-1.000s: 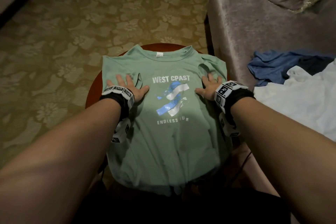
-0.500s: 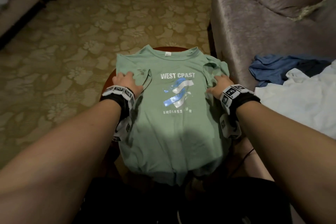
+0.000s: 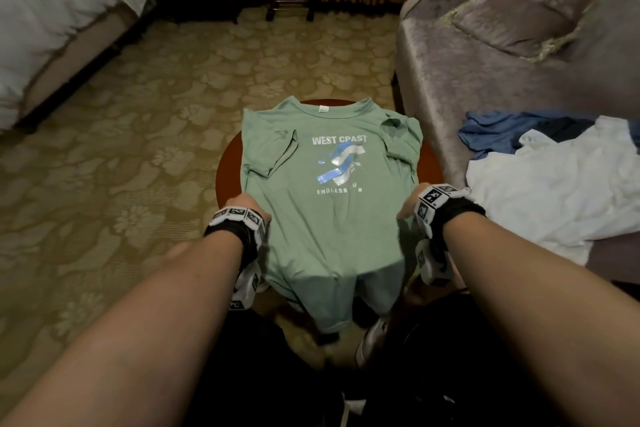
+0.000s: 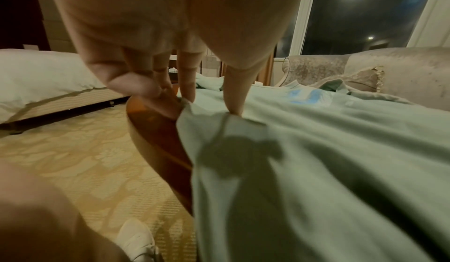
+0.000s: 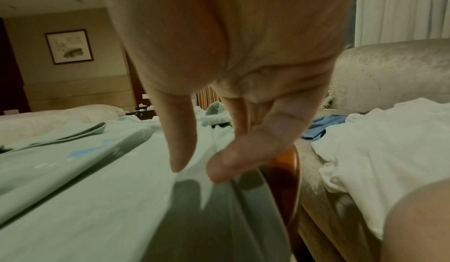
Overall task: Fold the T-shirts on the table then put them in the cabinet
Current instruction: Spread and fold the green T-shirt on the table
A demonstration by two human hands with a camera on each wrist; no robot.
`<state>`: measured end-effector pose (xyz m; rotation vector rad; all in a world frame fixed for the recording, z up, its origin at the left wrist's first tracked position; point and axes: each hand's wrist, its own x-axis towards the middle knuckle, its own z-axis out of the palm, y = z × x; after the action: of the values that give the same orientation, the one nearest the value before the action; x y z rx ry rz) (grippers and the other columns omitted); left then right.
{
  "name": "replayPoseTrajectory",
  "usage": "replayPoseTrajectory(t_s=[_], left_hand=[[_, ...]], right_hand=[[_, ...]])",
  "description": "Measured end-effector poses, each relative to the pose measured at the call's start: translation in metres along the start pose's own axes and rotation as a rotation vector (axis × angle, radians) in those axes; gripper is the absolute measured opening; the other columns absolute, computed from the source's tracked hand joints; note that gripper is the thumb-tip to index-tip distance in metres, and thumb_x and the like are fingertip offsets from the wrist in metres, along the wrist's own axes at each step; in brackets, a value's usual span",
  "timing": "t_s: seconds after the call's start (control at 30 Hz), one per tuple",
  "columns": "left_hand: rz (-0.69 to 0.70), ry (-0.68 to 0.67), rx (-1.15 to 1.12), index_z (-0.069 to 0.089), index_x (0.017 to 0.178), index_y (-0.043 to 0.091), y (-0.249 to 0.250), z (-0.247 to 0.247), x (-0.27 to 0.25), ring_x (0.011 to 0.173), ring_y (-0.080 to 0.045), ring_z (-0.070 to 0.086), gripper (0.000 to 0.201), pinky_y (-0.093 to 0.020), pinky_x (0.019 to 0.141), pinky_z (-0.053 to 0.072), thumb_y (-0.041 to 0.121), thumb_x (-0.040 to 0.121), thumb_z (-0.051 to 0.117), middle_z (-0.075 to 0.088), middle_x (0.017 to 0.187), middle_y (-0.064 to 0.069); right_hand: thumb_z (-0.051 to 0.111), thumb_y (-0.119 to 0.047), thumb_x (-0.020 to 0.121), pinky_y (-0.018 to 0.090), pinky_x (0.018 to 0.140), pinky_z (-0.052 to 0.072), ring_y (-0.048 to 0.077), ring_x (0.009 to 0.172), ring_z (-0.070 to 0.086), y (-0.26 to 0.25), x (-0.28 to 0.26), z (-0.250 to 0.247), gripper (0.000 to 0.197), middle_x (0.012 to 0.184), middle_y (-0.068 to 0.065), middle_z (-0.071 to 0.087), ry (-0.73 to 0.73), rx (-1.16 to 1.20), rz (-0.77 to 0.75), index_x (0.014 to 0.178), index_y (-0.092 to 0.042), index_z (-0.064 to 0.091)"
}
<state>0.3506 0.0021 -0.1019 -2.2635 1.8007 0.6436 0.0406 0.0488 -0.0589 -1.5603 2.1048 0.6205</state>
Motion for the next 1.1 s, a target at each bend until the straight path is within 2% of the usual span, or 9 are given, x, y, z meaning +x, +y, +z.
replayPoseTrajectory(t_s=[0.1,0.2,0.33,0.53,0.6,0.7,0.87,1.0,1.1], left_hand=[[0.027,-0.021,0.009,0.056,0.071,0.005,0.002,0.002,-0.001,0.082,-0.031,0.062,0.026,-0.036,0.074,0.051,0.026,0.086,0.060,0.066,0.094,-0.017],[0.035,-0.018,-0.031,0.056,0.072,0.006,0.006,-0.003,0.002,0.086,-0.033,0.062,0.024,-0.039,0.081,0.052,0.024,0.087,0.055,0.064,0.093,-0.016],[0.041,0.148,-0.265,0.052,0.086,0.002,0.013,-0.029,0.010,0.083,-0.033,0.056,0.015,-0.034,0.071,0.044,0.017,0.088,0.050,0.061,0.099,-0.020],[0.073,0.403,-0.714,0.051,0.107,-0.002,0.041,-0.101,0.022,0.108,-0.040,0.056,0.021,-0.040,0.086,0.044,0.014,0.098,0.042,0.058,0.116,-0.026],[0.110,0.460,-0.857,0.049,0.109,0.006,0.046,-0.116,0.027,0.111,-0.035,0.057,0.019,-0.038,0.089,0.045,0.020,0.097,0.048,0.057,0.120,-0.021],[0.094,0.360,-0.727,0.039,0.138,0.011,0.038,-0.109,0.034,0.125,-0.034,0.047,0.059,-0.043,0.102,0.041,0.032,0.089,0.063,0.043,0.140,-0.017],[0.136,0.090,-0.344,0.060,0.080,0.016,0.022,-0.055,0.034,0.078,-0.025,0.056,0.020,-0.033,0.076,0.048,0.032,0.085,0.069,0.060,0.085,-0.007],[0.245,-0.027,-0.262,0.068,0.080,0.019,0.027,-0.027,0.030,0.089,-0.020,0.063,0.021,-0.029,0.077,0.052,0.036,0.074,0.079,0.069,0.094,0.000],[0.310,-0.153,-0.159,0.066,0.109,0.018,0.036,-0.015,0.021,0.108,-0.021,0.060,0.054,-0.030,0.089,0.050,0.045,0.065,0.084,0.062,0.109,0.002]], right_hand=[[0.074,-0.015,0.081,0.057,0.095,0.045,0.041,0.123,0.048,-0.009,-0.001,0.006,0.049,0.130,0.020,0.049,-0.035,-0.020,0.060,0.126,-0.005,0.057],[0.074,-0.011,0.080,0.047,0.090,0.051,0.039,0.118,0.053,-0.012,0.002,0.006,0.043,0.119,0.019,0.055,-0.042,-0.062,0.040,0.119,0.001,0.060],[0.062,-0.008,0.084,0.030,0.080,0.054,0.031,0.099,0.062,-0.004,0.019,-0.006,0.018,0.095,0.014,0.057,0.061,0.309,0.022,0.070,-0.008,0.052],[0.052,-0.010,0.090,0.032,0.078,0.053,0.025,0.088,0.062,-0.006,0.037,-0.057,0.024,0.097,0.009,0.062,0.453,1.005,0.049,0.071,-0.021,0.042],[0.055,-0.008,0.086,0.038,0.083,0.050,0.030,0.099,0.060,-0.005,0.034,-0.075,0.017,0.108,0.010,0.060,0.560,1.140,0.034,0.099,-0.017,0.050],[0.059,-0.015,0.085,0.043,0.097,0.046,0.034,0.115,0.053,-0.002,0.041,-0.075,0.064,0.133,0.014,0.050,0.525,1.085,0.003,0.143,-0.015,0.032],[0.052,-0.020,0.092,0.030,0.073,0.045,0.031,0.094,0.060,-0.004,0.046,-0.032,0.014,0.095,0.013,0.061,0.321,0.650,-0.005,0.091,-0.011,0.063],[0.065,-0.020,0.086,0.033,0.081,0.052,0.029,0.095,0.063,-0.019,0.049,-0.017,0.019,0.100,0.012,0.068,0.173,0.590,-0.090,0.096,-0.004,0.070],[0.079,-0.017,0.076,0.035,0.090,0.051,0.026,0.101,0.063,-0.036,0.043,-0.010,0.027,0.100,0.010,0.069,0.043,0.572,-0.194,0.099,-0.005,0.070]])
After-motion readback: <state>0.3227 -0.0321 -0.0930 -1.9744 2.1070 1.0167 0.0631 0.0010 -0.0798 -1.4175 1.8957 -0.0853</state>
